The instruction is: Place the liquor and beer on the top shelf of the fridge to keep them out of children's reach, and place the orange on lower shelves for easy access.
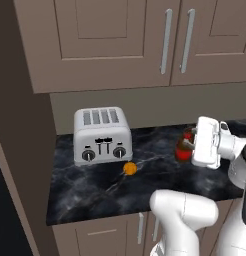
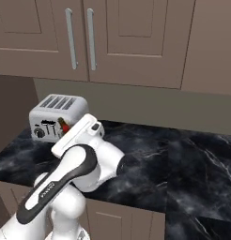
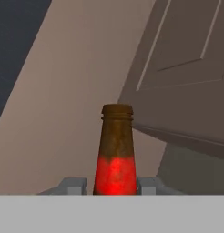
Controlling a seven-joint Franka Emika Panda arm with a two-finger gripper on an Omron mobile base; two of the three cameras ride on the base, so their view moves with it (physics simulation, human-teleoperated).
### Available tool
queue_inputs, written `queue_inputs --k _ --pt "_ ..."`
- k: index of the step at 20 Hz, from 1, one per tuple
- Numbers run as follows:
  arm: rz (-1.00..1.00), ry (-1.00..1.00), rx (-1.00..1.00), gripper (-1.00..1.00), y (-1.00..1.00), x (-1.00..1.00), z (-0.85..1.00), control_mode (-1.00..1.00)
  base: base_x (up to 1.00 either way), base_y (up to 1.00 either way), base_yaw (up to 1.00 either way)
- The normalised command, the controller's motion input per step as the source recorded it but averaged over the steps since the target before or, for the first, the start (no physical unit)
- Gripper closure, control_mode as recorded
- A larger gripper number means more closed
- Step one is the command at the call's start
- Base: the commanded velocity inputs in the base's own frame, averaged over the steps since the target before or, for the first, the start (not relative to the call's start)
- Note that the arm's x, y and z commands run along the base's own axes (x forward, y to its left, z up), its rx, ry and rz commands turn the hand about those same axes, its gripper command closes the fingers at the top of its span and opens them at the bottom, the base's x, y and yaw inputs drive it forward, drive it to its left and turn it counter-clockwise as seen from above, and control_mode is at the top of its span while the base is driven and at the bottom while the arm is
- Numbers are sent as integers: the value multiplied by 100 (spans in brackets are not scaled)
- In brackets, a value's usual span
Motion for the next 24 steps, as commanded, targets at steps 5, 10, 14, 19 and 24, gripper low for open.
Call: queue_inputs --k 5,10,14,19,24 --pt "-14 24 0 100 38 -53 59 -100 0 0 0" --pt "-12 24 0 100 24 -34 66 -100 0 0 0" --pt "-6 21 -2 100 20 -34 34 -100 0 0 0" --pt "-12 14 -8 100 25 -13 8 -100 0 0 0" --pt "-30 11 -12 100 19 0 0 -100 0 0 0"
